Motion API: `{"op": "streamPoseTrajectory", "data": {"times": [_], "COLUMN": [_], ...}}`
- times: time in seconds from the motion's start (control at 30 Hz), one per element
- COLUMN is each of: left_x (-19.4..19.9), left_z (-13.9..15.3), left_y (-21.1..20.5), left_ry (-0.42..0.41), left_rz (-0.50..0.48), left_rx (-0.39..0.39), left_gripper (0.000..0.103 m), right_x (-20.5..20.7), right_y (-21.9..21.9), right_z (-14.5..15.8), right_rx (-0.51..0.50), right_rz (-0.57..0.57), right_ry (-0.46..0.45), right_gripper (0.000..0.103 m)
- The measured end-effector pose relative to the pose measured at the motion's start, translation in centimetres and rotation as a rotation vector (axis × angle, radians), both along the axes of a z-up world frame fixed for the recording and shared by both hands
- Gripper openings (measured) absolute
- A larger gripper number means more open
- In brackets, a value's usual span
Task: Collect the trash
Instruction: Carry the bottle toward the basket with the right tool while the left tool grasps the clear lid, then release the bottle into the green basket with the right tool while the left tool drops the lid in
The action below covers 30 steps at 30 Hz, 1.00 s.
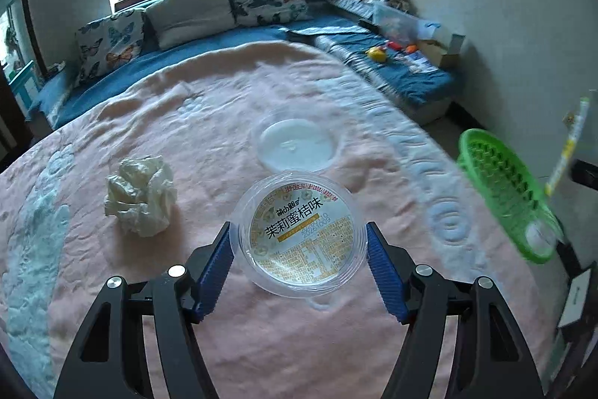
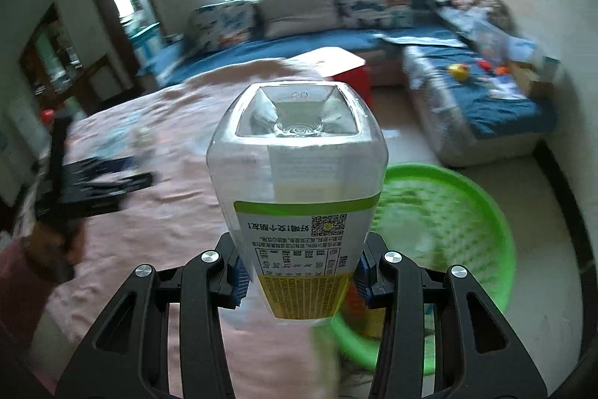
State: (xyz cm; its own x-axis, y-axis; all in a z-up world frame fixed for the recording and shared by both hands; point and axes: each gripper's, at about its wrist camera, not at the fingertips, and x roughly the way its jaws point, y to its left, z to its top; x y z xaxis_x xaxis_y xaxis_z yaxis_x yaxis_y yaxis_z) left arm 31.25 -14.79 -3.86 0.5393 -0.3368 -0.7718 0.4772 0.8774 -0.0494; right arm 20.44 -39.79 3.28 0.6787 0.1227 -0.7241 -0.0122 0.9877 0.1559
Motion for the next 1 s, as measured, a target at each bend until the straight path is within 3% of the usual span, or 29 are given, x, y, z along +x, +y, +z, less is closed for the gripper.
{"op": "streamPoseTrajectory", "data": {"times": [0.27,0.57,0.63,0.7,0.77,1.0], "left_x": [-3.2,-5.7,-6.2,-6.6,-7.0,-7.9], "left_z": [2.0,3.4,3.6,3.8,3.9,3.7], "left_y": [-1.8,-5.3,-6.3,-7.1,-7.9,-11.4], "left_ry": [-0.026,-0.042,-0.044,-0.045,-0.045,-0.035], "left_rz": [-0.058,-0.139,-0.161,-0.179,-0.197,-0.260], "left_rx": [-0.042,-0.062,-0.065,-0.067,-0.072,-0.073], "left_gripper": [0.066,0.066,0.066,0.066,0.066,0.066], "right_x": [0.0,0.4,0.8,0.7,0.3,-0.6], "right_y": [-6.3,-8.6,-9.1,-9.5,-10.0,-10.5], "right_z": [-5.5,-11.2,-11.8,-11.9,-11.7,-9.9], "right_rx": [-0.028,0.099,0.122,0.137,0.146,0.082], "right_rz": [-0.216,-0.259,-0.265,-0.272,-0.279,-0.285], "right_ry": [0.107,0.238,0.262,0.255,0.235,0.199], "right_gripper": [0.045,0.046,0.047,0.065,0.075,0.075]}}
